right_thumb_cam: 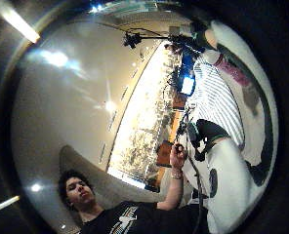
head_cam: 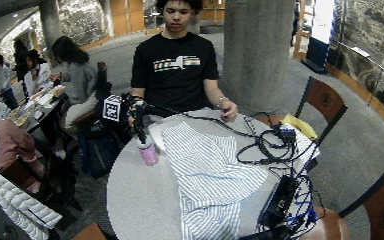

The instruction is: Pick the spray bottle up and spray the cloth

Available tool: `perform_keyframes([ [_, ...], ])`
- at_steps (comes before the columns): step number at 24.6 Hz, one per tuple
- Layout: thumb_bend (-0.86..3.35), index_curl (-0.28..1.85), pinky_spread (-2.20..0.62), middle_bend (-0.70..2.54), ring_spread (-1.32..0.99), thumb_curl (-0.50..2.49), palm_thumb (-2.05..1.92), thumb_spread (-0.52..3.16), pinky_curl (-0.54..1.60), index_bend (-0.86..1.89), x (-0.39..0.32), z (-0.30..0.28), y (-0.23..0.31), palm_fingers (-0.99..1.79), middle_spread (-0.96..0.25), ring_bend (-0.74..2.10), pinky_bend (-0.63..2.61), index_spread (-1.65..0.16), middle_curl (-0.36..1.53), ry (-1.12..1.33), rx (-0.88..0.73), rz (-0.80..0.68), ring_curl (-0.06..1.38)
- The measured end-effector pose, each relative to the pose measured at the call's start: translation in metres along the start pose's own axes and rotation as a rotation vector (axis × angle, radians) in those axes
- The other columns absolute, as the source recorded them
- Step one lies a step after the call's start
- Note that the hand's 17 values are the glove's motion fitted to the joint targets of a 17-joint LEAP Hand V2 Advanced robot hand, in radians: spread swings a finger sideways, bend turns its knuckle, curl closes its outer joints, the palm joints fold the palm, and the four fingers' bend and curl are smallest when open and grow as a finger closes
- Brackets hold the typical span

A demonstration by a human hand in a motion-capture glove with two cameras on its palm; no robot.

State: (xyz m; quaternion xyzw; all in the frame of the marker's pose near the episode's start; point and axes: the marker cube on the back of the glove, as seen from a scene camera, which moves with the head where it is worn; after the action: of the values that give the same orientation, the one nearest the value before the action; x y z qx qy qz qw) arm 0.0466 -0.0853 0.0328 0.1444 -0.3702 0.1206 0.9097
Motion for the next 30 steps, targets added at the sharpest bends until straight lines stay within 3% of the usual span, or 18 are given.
perform_keyframes([
  [13,0.15,0.11,0.08,0.24,-0.01,0.38,0.91,0.95,0.38,0.05,0.029,0.025,-0.063,0.56,0.03,0.47,0.67,-0.34,0.36,0.037,0.084,0.078,0.35],
  [19,0.17,0.16,-0.13,0.32,-0.07,0.43,1.05,0.86,0.34,0.16,0.027,0.019,-0.065,1.14,-0.03,0.61,0.62,-0.24,0.40,0.034,0.240,0.027,0.37],
  [21,0.16,0.21,-0.18,0.34,-0.09,0.46,1.09,0.73,0.35,0.25,0.026,0.017,-0.065,1.22,-0.05,0.61,0.57,-0.23,0.42,0.024,0.253,0.020,0.39],
  [30,0.11,0.32,-0.29,0.36,-0.14,0.53,1.16,0.48,0.38,0.31,0.024,0.019,-0.058,1.21,-0.08,0.64,0.56,-0.19,0.48,-0.012,0.220,0.030,0.46],
])
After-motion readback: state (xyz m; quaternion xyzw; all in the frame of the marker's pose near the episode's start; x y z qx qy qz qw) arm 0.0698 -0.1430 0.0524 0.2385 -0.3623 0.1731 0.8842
